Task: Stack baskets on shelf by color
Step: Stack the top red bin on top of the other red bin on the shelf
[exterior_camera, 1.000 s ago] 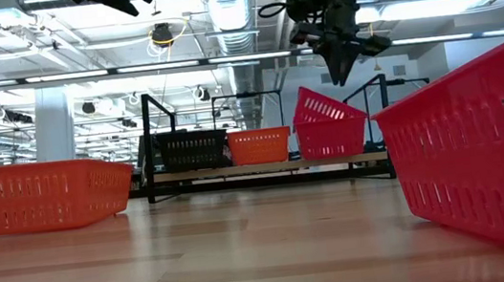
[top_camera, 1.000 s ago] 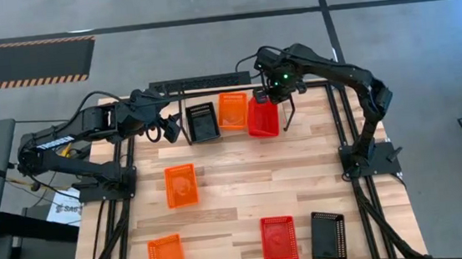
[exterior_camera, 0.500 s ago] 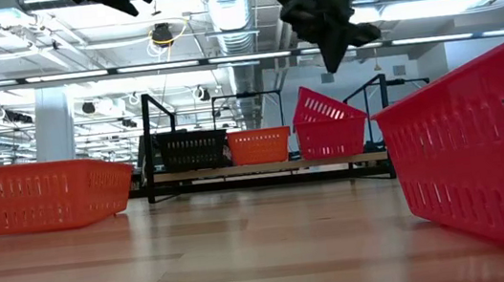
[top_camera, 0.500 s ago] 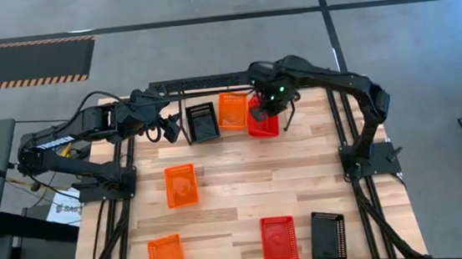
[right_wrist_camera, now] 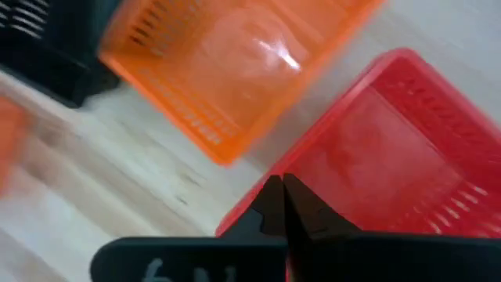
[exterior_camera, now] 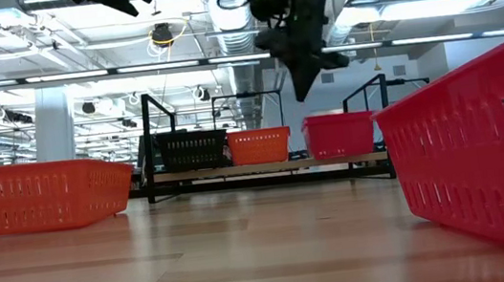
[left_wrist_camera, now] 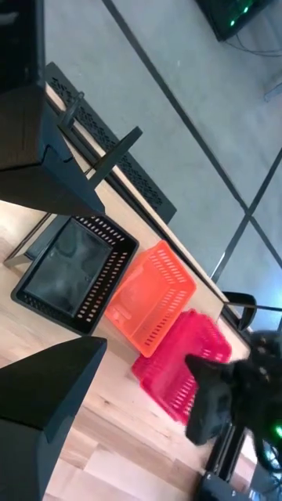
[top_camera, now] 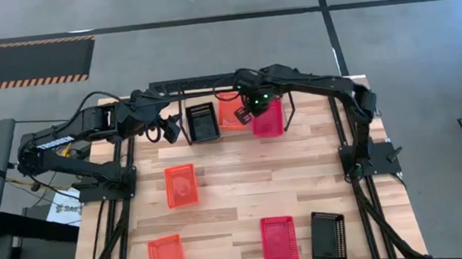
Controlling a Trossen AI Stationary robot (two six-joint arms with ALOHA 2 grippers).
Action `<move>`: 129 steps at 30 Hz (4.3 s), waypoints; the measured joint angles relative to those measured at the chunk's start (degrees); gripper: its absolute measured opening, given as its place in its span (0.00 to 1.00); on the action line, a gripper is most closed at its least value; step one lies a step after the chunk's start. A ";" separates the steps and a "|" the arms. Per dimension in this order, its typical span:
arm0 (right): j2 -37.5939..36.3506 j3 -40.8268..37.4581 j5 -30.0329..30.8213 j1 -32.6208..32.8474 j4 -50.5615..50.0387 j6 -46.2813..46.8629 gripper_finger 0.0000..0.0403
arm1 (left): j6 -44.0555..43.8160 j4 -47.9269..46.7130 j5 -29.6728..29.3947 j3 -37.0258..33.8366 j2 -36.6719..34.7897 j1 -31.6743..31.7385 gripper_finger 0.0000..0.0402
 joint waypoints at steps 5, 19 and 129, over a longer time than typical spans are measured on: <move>3.06 -0.12 -0.50 -0.58 -0.59 -1.89 0.00 | 0.00 -0.29 0.29 0.00 -0.01 0.00 0.63; 1.17 6.47 -1.56 7.05 -12.16 -4.83 0.00 | -0.02 -0.22 0.39 0.00 -0.02 0.00 0.63; 2.41 -9.60 1.99 6.81 -1.01 -41.21 0.02 | -2.86 -3.85 0.92 0.00 -0.02 0.00 0.63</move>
